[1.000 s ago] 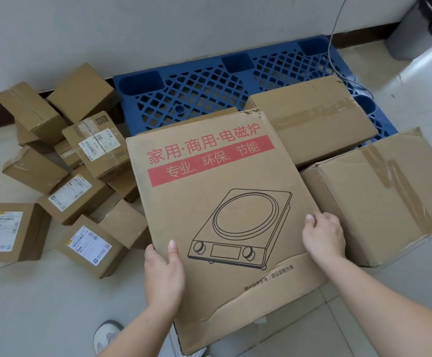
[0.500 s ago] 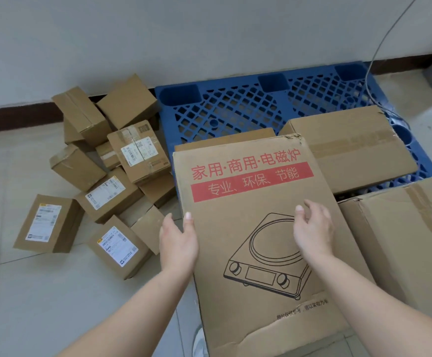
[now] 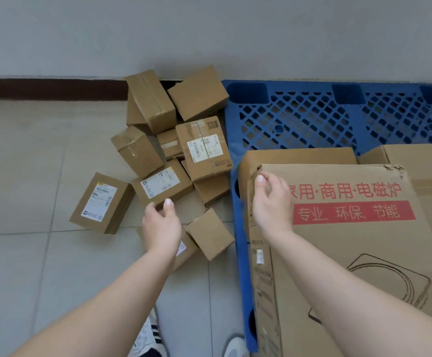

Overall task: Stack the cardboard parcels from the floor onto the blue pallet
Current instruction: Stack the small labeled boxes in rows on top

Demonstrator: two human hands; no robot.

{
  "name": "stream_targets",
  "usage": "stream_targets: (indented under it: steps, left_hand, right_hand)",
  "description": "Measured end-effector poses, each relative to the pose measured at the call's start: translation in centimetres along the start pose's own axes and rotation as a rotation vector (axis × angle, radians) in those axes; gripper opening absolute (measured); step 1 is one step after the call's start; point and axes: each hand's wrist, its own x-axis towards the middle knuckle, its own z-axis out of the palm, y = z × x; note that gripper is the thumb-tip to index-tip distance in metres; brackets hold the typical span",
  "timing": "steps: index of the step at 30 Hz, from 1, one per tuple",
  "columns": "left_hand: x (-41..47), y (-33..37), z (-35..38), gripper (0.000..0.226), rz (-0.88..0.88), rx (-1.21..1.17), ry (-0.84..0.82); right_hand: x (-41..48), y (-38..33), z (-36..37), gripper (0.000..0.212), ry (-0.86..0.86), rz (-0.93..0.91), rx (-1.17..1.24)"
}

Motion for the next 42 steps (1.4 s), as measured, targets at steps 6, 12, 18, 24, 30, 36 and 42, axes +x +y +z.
stream_targets:
  steps: [6, 12, 18, 24, 30, 36, 42]
  left_hand:
    - [5.9, -2.4, -3.8, 0.052, -0.108, -0.009, 0.028]
    - [10.5, -4.5, -4.6, 0.052, -0.121, 0.007, 0.009]
    - [14.3, -3.5, -0.3, 0.049, -0.04, 0.053, -0.061]
    - [18.5, -1.5, 6.8, 0.051, 0.012, 0.042, -0.163]
    - [22.7, 0.2, 12.9, 0.052, 0.094, 0.055, -0.26]
    - [24.4, 0.2, 15.9, 0.054, 0.107, -0.044, -0.383]
    - [21.5, 0.7, 12.8, 0.052, 0.167, -0.086, -0.276]
  right_hand:
    - [0.6, -3.1, 8.0, 0.038, -0.143, -0.06, -0.054]
    - [1.9, -2.9, 14.5, 0.037, -0.212, -0.039, -0.04]
    - [6.3, -0.5, 17.6, 0.036, -0.18, 0.015, -0.085]
    - [12.9, 2.9, 19.7, 0.041, -0.178, 0.068, -0.14]
    - [19.0, 5.9, 23.1, 0.05, -0.133, 0.108, -0.132]
    - [20.6, 7.7, 24.9, 0.054, -0.106, 0.218, -0.097]
    - [17.4, 5.1, 22.9, 0.048, -0.084, 0.152, -0.052]
